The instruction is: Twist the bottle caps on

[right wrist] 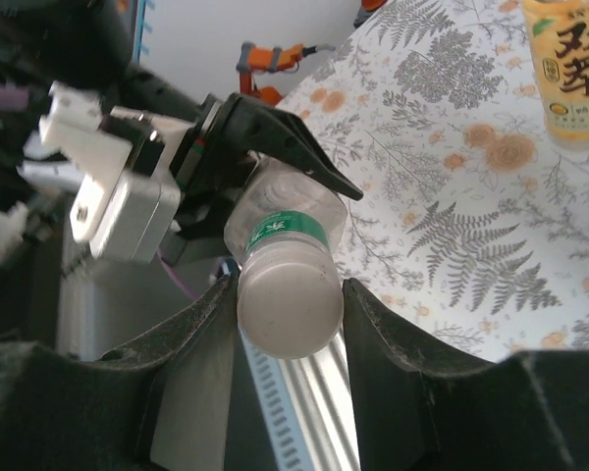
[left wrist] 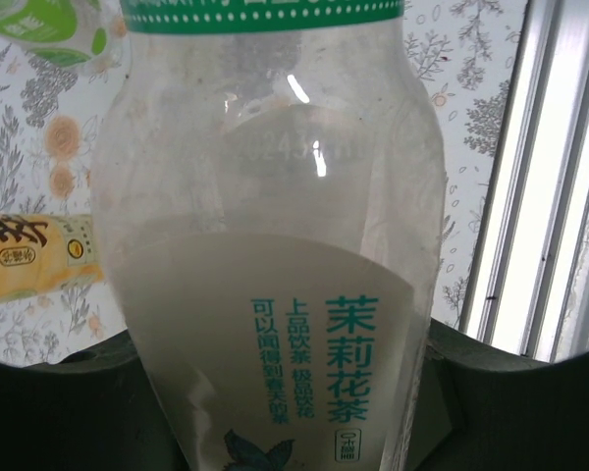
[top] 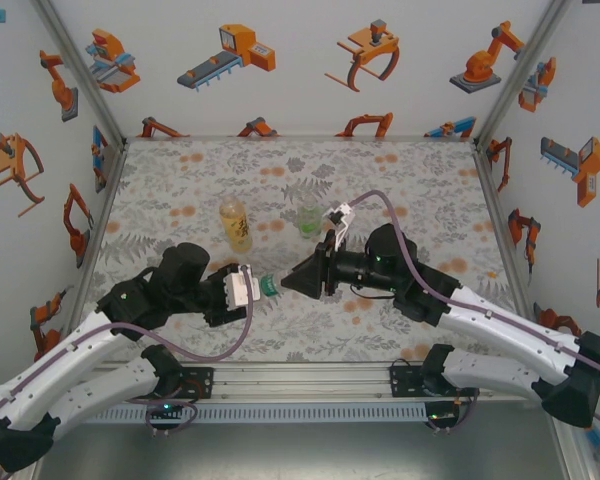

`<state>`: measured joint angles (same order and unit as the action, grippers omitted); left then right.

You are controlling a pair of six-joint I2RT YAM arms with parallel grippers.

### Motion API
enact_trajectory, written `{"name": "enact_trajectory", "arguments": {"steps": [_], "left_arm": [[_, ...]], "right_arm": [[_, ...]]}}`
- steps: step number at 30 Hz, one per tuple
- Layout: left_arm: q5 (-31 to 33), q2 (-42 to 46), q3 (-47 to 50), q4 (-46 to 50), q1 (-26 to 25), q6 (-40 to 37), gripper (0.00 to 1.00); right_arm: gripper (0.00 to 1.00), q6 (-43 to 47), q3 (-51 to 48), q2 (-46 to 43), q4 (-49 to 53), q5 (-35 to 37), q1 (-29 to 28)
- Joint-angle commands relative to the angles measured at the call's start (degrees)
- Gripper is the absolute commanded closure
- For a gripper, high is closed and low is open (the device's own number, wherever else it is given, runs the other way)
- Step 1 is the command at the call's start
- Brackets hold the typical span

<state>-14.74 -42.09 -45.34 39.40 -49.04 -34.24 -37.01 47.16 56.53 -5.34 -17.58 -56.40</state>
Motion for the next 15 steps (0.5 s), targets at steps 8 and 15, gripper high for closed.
{"name": "enact_trajectory", "arguments": {"steps": [8,15], "left_arm": [[-0.74,1.65,-0.49,-9.68,-0.80,0.24,1.00],[0.81,0.82,-0.62,-9.69,-0.76,0.84,1.00]], "right_arm": [[1.00,-18.27,0.02,1.59,1.23,16.69,-3.25],[1.00,-21.07,0.54,1.84,2.33,20.66,-4.48]]}}
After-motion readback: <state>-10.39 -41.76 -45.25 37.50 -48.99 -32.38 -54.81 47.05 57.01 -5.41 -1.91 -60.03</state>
